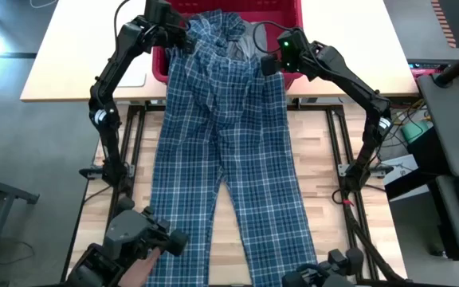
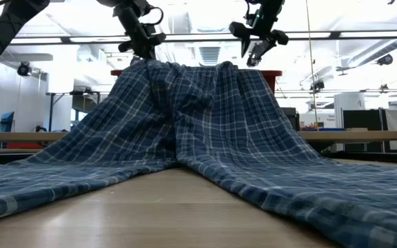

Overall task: Fold Laundry from Bin
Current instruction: Fold the blue patterned pants

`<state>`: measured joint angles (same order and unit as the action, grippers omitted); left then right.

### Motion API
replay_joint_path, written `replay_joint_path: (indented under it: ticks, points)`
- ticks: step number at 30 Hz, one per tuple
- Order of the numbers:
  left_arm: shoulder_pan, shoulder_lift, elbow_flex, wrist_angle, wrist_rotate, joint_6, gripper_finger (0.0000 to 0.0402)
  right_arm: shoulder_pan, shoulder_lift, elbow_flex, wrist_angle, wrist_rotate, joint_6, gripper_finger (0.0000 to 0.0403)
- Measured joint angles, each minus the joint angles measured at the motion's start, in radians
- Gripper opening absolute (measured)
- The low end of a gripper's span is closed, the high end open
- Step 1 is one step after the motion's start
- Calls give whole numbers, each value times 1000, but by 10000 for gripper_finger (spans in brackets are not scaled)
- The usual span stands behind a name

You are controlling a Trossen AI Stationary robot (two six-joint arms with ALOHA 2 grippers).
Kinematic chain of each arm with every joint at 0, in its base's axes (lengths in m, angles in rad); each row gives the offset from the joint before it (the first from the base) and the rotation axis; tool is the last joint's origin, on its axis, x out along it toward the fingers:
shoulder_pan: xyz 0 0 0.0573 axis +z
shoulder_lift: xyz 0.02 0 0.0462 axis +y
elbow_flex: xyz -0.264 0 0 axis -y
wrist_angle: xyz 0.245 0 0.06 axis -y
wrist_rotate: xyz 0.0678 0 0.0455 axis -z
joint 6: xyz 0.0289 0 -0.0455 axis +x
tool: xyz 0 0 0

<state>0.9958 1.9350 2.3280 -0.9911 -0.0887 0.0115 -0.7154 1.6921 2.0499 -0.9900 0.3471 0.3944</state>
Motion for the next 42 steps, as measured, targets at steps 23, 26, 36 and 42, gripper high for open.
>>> replay_joint_path:
  ticks: [23,26,36,42]
  points:
    - [61,-13,1,-109,342,-6,217,-22,32,1,60,-213,-52,325]
    - [89,8,1,-97,337,6,219,1,32,1,24,-212,-45,325]
    - [135,99,0,-74,464,64,201,98,10,1,-9,-135,-3,325]
    - [127,98,1,-45,462,58,44,135,-27,1,-8,-34,0,325]
